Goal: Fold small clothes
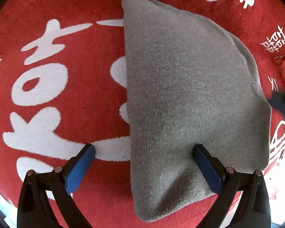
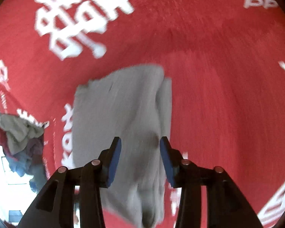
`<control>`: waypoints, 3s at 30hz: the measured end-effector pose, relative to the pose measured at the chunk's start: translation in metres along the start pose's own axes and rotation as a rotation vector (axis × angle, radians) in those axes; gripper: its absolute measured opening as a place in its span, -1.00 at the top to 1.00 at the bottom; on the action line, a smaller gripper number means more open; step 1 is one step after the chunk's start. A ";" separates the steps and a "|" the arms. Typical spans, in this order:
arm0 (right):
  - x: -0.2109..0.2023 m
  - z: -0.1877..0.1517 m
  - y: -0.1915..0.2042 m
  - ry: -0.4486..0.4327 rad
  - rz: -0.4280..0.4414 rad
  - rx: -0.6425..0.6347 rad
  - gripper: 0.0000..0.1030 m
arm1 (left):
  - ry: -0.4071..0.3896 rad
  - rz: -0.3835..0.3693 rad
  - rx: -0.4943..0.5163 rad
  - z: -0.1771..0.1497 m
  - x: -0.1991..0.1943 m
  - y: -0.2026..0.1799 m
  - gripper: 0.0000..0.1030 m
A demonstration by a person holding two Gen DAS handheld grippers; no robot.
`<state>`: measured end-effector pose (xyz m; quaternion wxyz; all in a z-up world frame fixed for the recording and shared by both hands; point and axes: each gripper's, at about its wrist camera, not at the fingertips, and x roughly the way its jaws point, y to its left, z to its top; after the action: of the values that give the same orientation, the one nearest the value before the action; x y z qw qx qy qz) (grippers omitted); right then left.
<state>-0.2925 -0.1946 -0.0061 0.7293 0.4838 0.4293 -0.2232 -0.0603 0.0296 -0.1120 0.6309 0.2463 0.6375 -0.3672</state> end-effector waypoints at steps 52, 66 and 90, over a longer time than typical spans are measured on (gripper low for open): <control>-0.010 -0.058 -0.023 0.020 -0.094 0.091 -0.01 | 0.065 0.078 0.057 0.003 -0.015 -0.013 -1.00; 0.027 0.041 -0.056 0.047 0.192 0.170 -0.18 | 0.046 -0.278 0.038 0.068 -0.012 0.009 -1.00; 0.094 0.083 -0.053 0.144 0.472 0.157 -0.29 | 0.023 -0.262 0.088 0.084 0.012 -0.024 -1.00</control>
<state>-0.2477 -0.2837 -0.0990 0.6891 0.6402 0.3367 -0.0444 -0.0278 -0.0523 -0.1148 0.5588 0.1926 0.6548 -0.4710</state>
